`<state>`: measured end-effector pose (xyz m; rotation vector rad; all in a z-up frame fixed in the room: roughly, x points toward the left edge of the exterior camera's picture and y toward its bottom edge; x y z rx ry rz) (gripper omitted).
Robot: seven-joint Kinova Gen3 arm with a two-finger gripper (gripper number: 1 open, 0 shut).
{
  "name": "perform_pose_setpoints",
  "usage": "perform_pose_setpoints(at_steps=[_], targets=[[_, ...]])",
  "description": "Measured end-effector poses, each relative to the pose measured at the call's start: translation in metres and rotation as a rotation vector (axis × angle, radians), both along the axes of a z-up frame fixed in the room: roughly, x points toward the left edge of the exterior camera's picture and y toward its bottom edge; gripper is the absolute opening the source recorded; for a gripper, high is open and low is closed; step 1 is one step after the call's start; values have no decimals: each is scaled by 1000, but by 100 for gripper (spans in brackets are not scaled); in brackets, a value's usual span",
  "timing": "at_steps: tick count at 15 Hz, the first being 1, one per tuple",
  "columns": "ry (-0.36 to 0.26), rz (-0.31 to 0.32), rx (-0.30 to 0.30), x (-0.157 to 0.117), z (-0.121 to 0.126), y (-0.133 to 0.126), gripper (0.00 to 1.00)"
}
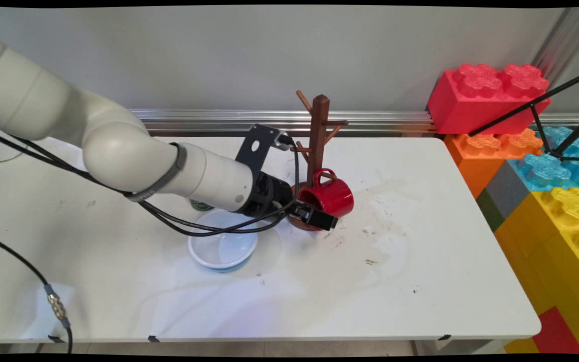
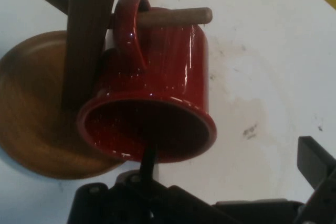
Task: Pick up the red mug from the rack
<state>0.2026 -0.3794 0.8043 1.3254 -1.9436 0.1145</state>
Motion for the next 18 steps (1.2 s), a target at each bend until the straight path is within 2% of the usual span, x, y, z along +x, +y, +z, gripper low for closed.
perform_pose_setpoints(at_steps=[10, 18], targets=[[85, 33, 14, -14, -26, -11, 100], [136, 46, 18, -19, -34, -16, 100]])
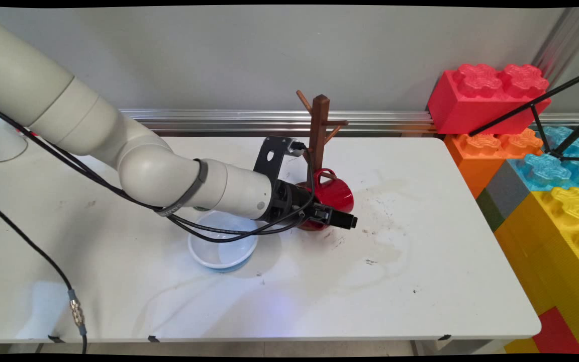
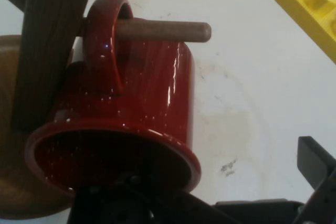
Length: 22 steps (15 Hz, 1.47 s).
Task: Pick up the red mug from the rack
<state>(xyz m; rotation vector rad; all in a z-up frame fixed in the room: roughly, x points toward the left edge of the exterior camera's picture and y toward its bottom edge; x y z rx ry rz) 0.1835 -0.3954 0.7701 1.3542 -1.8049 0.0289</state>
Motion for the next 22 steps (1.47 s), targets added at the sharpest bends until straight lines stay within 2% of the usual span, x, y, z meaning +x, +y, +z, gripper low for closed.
perform_pose_setpoints(at_steps=[19, 20, 22], targets=[[47, 48, 7, -1, -8, -9, 100], [47, 51, 7, 0, -9, -9, 0], [50, 55, 10, 1, -9, -10, 0]])
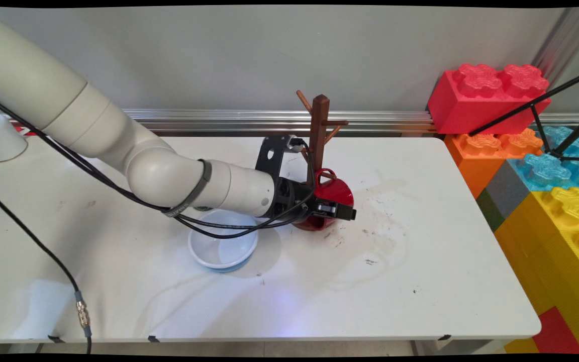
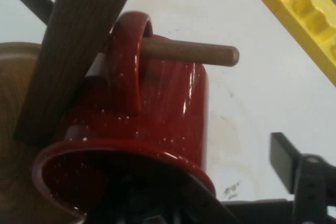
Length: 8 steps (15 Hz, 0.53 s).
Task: Pick up the red mug from the rack, then place the picked object on the table
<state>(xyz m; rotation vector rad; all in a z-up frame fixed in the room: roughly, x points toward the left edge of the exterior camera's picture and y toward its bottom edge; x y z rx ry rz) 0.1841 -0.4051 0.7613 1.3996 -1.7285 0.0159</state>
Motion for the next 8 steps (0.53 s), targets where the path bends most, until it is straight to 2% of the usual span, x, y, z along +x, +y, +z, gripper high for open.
perform_pose_setpoints(at_steps=[8], targets=[[5, 10, 21, 5, 0, 4, 0]])
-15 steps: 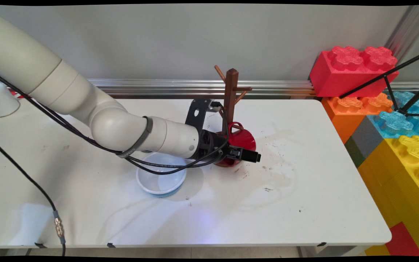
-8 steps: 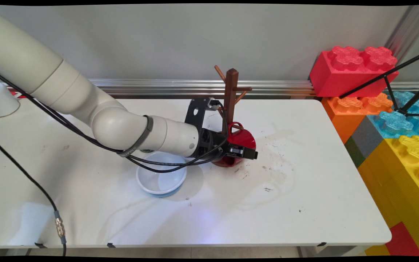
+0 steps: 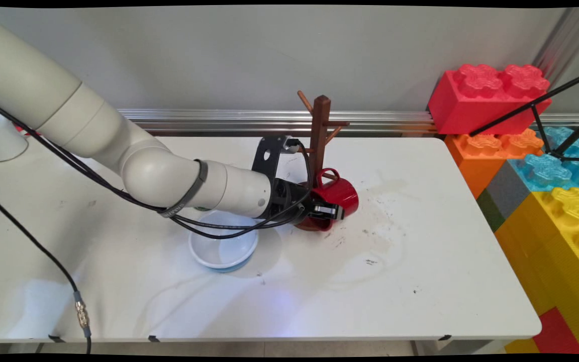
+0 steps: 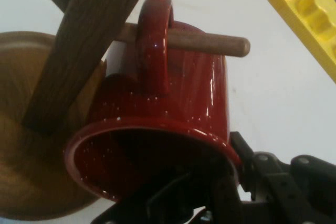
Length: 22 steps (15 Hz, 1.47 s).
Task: Place the picked object on the table
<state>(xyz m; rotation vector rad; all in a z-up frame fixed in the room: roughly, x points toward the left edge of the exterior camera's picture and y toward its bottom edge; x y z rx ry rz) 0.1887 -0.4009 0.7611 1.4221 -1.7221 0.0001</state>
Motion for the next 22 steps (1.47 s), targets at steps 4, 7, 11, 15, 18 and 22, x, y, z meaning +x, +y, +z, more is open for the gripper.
perform_pose_setpoints(at_steps=[4, 7, 11, 15, 18, 22], targets=[[4, -6, 4, 3, 3, 5, 0], [11, -13, -1, 3, 8, 7, 0], [26, -20, -15, 2, 17, 8, 0], [40, -33, -25, 0, 29, 13, 0], [47, -50, -21, -1, 35, 20, 0], [60, -77, -13, -5, 43, 30, 0]])
